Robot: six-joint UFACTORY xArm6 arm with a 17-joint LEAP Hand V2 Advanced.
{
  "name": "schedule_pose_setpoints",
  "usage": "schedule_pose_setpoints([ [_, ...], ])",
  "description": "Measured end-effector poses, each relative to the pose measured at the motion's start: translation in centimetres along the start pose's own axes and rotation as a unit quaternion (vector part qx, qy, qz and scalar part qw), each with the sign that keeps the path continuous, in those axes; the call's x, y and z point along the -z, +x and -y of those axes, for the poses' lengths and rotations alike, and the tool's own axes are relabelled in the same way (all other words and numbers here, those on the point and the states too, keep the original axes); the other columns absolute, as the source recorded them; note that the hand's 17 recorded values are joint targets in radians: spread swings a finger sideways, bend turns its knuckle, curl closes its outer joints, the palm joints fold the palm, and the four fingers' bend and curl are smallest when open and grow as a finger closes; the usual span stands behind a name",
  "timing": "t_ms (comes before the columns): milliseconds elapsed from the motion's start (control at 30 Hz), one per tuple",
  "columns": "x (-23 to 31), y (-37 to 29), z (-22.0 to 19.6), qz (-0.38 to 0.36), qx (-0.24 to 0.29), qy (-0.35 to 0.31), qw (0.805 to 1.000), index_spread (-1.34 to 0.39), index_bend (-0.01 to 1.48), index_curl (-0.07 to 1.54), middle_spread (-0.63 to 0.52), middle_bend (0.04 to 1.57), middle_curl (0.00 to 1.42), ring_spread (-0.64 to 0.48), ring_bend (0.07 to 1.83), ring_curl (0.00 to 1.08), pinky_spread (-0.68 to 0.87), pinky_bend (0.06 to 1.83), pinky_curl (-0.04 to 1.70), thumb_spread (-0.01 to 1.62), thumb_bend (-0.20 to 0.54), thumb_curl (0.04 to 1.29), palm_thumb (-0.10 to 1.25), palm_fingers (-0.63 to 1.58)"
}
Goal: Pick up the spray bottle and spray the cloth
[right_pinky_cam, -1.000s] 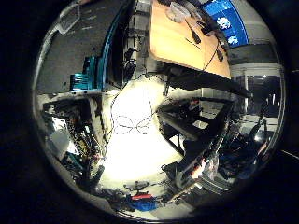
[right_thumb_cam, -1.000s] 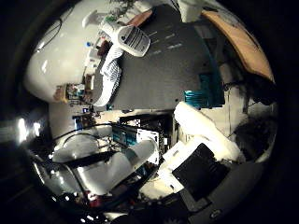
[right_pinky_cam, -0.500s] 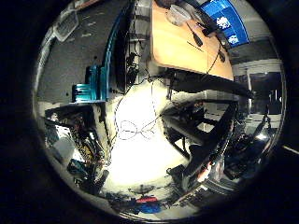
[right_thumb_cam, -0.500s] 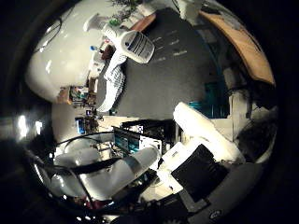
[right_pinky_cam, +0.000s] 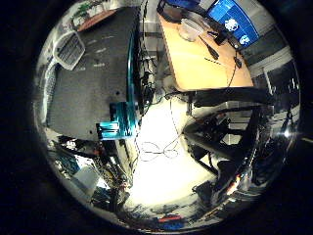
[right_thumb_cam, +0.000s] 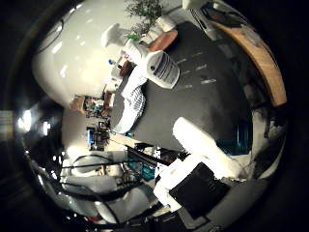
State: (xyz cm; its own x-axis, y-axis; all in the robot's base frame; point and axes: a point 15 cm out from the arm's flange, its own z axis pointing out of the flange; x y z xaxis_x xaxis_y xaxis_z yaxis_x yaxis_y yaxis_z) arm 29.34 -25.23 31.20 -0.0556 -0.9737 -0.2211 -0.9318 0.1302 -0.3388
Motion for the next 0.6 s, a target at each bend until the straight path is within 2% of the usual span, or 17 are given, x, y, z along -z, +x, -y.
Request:
schedule_pose_setpoints([
  [200,0.1,-2.0,3.1,0.05,-0.024,0.068,0.996,-0.25,0.15,0.28,0.06,0.2,0.35,0.13,0.27,0.26,0.36,0.35,0.32,1.16,-0.02,0.32,0.65,0.2],
  [600,-1.7,-5.0,6.9,0.101,-0.027,0.114,0.988,-0.24,0.15,0.27,0.08,0.22,0.36,0.14,0.31,0.26,0.35,0.37,0.32,1.14,-0.02,0.29,0.59,0.18],
])
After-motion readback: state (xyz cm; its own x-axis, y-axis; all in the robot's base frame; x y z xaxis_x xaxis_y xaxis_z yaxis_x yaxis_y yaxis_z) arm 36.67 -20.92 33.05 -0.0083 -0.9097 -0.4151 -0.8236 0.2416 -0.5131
